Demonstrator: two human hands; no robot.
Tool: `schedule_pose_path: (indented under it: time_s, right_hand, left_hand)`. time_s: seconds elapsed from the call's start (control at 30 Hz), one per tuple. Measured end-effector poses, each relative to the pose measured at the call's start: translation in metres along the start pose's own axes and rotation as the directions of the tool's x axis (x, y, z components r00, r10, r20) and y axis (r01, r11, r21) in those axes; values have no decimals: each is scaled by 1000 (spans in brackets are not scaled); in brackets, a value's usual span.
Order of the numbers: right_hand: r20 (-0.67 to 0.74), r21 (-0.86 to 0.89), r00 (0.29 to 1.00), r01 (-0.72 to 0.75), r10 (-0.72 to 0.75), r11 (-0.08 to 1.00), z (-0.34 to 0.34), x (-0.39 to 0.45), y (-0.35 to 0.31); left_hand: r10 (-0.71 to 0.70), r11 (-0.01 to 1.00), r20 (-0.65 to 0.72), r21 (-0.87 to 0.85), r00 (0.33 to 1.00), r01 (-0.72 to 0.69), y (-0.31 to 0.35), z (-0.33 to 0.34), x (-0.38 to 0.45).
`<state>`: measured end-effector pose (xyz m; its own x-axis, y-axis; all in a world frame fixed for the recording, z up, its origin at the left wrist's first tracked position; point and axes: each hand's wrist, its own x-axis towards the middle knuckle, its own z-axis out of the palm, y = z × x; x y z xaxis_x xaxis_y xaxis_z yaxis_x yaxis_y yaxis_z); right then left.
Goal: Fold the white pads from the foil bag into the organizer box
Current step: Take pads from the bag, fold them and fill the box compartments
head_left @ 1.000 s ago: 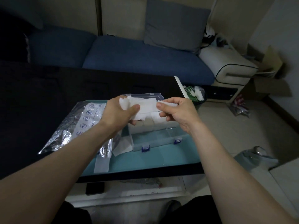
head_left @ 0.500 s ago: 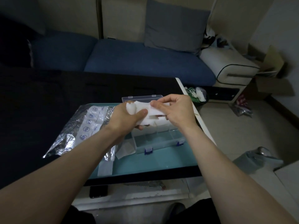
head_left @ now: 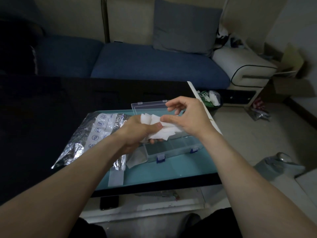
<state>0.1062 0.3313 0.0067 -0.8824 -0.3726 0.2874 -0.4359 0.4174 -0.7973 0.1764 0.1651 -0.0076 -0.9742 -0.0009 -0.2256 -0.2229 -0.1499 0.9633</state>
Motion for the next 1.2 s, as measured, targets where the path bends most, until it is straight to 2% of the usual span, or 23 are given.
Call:
schedule_pose_path:
  time_s: [0.07, 0.13, 0.17, 0.3, 0.47, 0.57, 0.67, 0.73, 0.8, 0.87, 0.9, 0.93, 0.97, 1.03, 1.1, 1.13, 1.2]
  right_hand:
    - [107, -9, 985, -133, 133, 991, -4, -2, 4]
    - [248, 80, 937, -272, 245, 959, -7, -5, 8]
    - [273, 136, 924, -312, 267, 940, -8, -6, 9]
    - [165, 303, 932, -360, 324, 882, -17, -6, 6]
    - [105, 316, 927, -373, 359, 872, -17, -5, 7]
    - [158, 351, 918, -398, 365, 848, -10, -4, 5]
    - [221, 348, 904, -423, 366, 837, -4, -5, 4]
    - [152, 295, 919, -394, 364, 871, -3, -5, 6]
    - [-46, 290, 927, -345, 373, 893, -6, 0, 13]
    - [-264, 420, 870, -284, 416, 862, -18, 5, 18]
    - [-296, 514, 849, -245, 438, 822, -24, 7, 18]
    - [-264, 573, 859, -226, 438, 788, -30, 7, 16]
    - [-170, 591, 897, -238, 407, 771, -34, 5, 13]
    - [112, 515, 946, -318, 305, 796, -35, -2, 6]
    - [336, 362, 904, -384, 265, 849, -27, -8, 1]
    - [385, 313, 882, -401, 271, 861, -22, -10, 1]
    - [359, 280, 882, -415, 307, 866, -10, -10, 3]
  left_hand:
    - [-11, 999, -53, -47, 999, 8, 0, 0, 0]
    - [-12, 998, -98, -69, 995, 5, 0, -1, 1]
    - [-8, 997, -111, -71, 994, 0, 0, 0, 2]
    - [39, 995, -185, -81, 982, -55, -2, 2, 6]
    - [140, 989, -251, 88, 958, -121, -5, 5, 10]
    - [154, 987, -282, 96, 947, -132, -6, 6, 12]
    - [102, 994, -325, 59, 940, -88, -9, 7, 14]
    - [78, 996, -333, 59, 940, -62, -13, 6, 16]
    - [72, 997, -363, 55, 929, -56, -14, 3, 18]
    - [64, 996, -383, 80, 921, -37, -13, -3, 18]
    - [68, 993, -375, 115, 924, -27, -11, -6, 17]
    - [74, 988, -355, 153, 932, -20, -9, -8, 14]
    - [78, 983, -327, 183, 942, -18, -8, -8, 12]
    - [72, 980, -277, 197, 958, -17, -6, -6, 8]
    - [65, 989, -243, 141, 968, -31, -6, -1, 7]
    - [67, 993, -232, 106, 970, -43, -7, 1, 7]
    - [72, 996, -228, 59, 971, -59, -6, 6, 7]
